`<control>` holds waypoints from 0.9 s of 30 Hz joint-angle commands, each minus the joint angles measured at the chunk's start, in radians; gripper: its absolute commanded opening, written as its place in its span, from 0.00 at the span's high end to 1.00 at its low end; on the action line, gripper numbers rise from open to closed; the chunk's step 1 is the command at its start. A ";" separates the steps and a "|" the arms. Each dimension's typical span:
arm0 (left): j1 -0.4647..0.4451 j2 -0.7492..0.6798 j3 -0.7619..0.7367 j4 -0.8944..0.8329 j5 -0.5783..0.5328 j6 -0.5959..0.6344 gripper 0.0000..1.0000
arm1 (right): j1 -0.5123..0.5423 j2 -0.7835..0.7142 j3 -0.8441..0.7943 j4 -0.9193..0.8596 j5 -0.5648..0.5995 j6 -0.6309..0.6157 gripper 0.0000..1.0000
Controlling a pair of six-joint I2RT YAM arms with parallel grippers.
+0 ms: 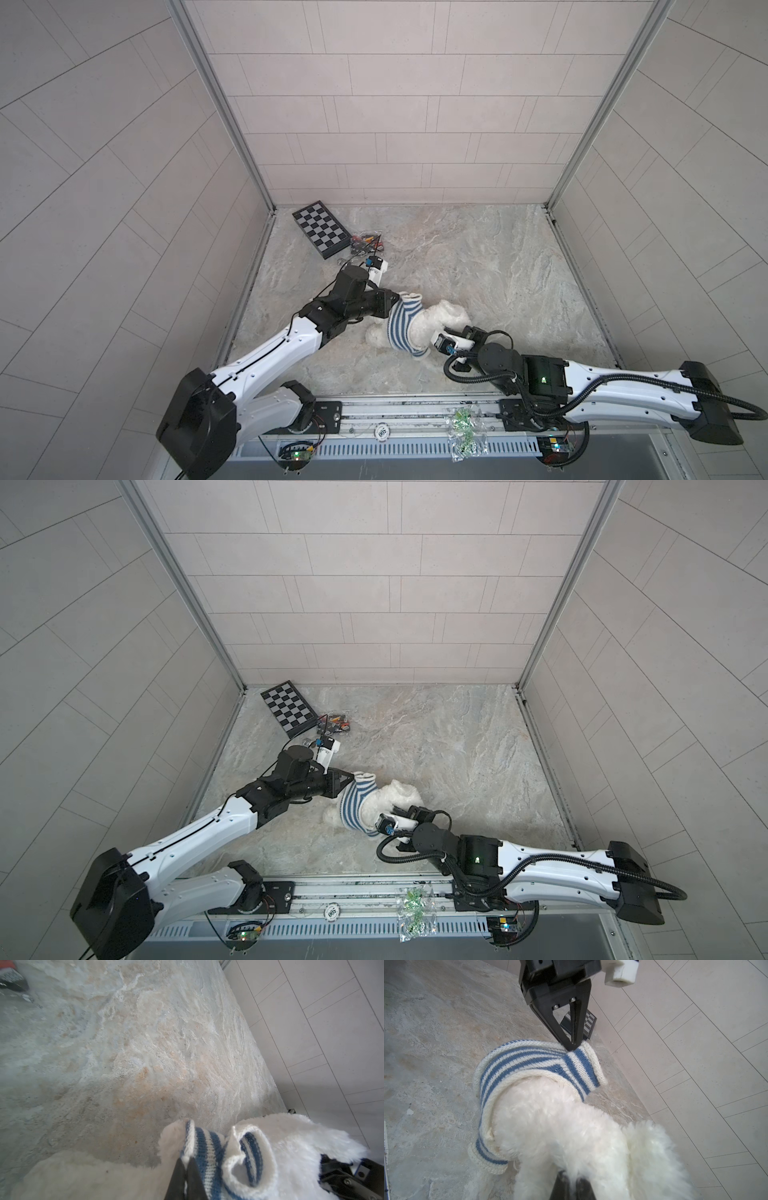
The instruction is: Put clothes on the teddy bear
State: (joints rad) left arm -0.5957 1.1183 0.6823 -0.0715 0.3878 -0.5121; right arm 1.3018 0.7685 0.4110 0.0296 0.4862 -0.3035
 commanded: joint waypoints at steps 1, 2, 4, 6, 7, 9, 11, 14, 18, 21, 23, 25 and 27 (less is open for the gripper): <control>0.026 -0.031 -0.002 0.015 -0.046 -0.009 1.00 | 0.012 -0.034 -0.013 0.039 0.032 -0.022 1.00; 0.040 -0.037 -0.012 0.017 -0.045 -0.015 1.00 | 0.014 -0.041 -0.016 0.039 0.037 -0.023 1.00; 0.072 -0.058 -0.037 0.027 -0.037 -0.030 1.00 | 0.018 -0.054 -0.023 0.040 0.046 -0.026 1.00; 0.086 -0.071 -0.055 0.036 -0.024 -0.041 1.00 | 0.023 -0.068 -0.029 0.045 0.055 -0.032 1.00; 0.122 -0.076 -0.062 0.038 -0.018 -0.043 1.00 | 0.025 -0.074 -0.031 0.047 0.061 -0.034 1.00; 0.129 -0.082 -0.069 0.038 -0.018 -0.045 1.00 | 0.029 -0.084 -0.035 0.051 0.068 -0.038 1.00; 0.134 -0.086 -0.076 0.036 -0.024 -0.049 1.00 | 0.031 -0.092 -0.037 0.050 0.075 -0.042 1.00; 0.144 -0.093 -0.089 0.043 -0.030 -0.057 1.00 | 0.035 -0.100 -0.040 0.052 0.081 -0.042 1.00; 0.144 -0.094 -0.087 0.051 -0.005 -0.058 1.00 | 0.039 -0.099 -0.037 0.052 0.087 -0.043 1.00; 0.138 -0.094 -0.074 0.037 0.034 -0.039 1.00 | 0.042 -0.093 -0.033 0.053 0.085 -0.045 1.00; 0.133 -0.103 -0.066 0.004 0.049 -0.021 1.00 | 0.043 -0.088 -0.029 0.053 0.083 -0.050 1.00; 0.134 -0.125 -0.076 -0.032 0.045 -0.006 1.00 | 0.045 -0.088 -0.025 0.053 0.086 -0.054 1.00; 0.137 -0.145 -0.087 -0.073 0.031 0.012 1.00 | 0.048 -0.089 -0.024 0.053 0.088 -0.057 1.00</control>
State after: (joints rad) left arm -0.4778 1.0111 0.6067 -0.0883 0.4599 -0.5442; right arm 1.3422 0.6910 0.3717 0.0570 0.5392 -0.3412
